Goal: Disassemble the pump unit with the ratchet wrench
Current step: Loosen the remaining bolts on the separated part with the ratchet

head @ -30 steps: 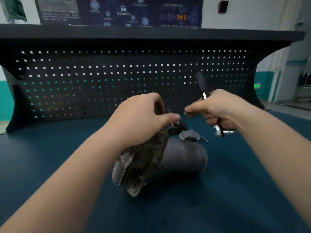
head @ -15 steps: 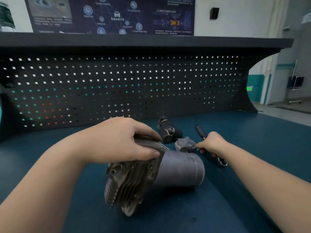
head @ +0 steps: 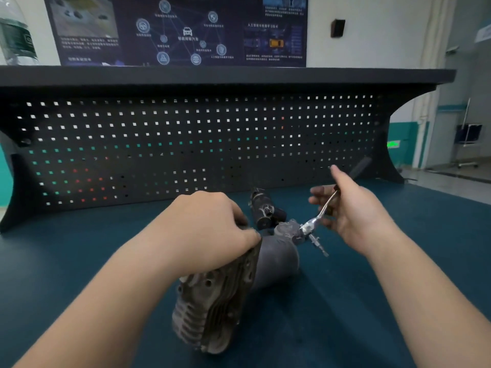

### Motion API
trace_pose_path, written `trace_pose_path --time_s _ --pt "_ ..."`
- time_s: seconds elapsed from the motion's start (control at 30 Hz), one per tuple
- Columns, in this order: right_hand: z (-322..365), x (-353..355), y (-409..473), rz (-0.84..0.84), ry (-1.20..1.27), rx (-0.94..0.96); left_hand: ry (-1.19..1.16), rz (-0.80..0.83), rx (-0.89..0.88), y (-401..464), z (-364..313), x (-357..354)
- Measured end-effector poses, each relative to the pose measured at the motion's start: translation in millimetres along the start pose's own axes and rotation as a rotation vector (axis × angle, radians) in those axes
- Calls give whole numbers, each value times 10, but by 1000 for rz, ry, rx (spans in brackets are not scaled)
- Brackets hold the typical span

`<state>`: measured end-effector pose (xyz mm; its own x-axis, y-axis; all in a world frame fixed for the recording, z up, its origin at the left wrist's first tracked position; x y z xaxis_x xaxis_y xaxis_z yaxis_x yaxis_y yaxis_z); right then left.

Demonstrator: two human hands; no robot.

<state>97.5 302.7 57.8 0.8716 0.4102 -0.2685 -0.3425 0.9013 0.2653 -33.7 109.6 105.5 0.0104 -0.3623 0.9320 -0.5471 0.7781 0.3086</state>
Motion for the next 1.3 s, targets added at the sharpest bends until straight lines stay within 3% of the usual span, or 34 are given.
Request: trace_pose_path --time_s 0.1,0.2,0.37,0.43,0.6,0.7,0.97,1.3 --pt "-18 -48 -207 -27 77 18 79 -143 139 -109 -156 -50" --pt "-36 -154 -359 7 364 -89 126 -186 199 -179 -188 -23" --pt "61 -379 -553 72 716 -103 78 296 61 -157 211 249" --pt "139 -514 -637 125 790 -37 57 355 25 -119 302 312" --pt "275 -783 -742 179 820 47 -263 538 -135 0 255 166" --pt "238 -807 -768 180 742 80 -338 589 -160 45 282 80" --pt "269 -858 -804 211 657 166 -349 653 -190 81 325 75" --pt "271 -845 -753 133 653 128 -281 598 -171 33 310 124"
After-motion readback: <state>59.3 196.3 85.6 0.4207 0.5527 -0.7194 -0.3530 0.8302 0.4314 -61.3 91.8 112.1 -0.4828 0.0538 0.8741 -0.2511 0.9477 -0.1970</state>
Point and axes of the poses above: each hand's wrist, its own y-axis towards the middle knuckle, its own x-axis out of the back of the hand, z = x × y, the point moved 3 cm from there along y, towards the middle knuckle, and after that the axes turned 12 degrees about x, right-handed, at the moved point
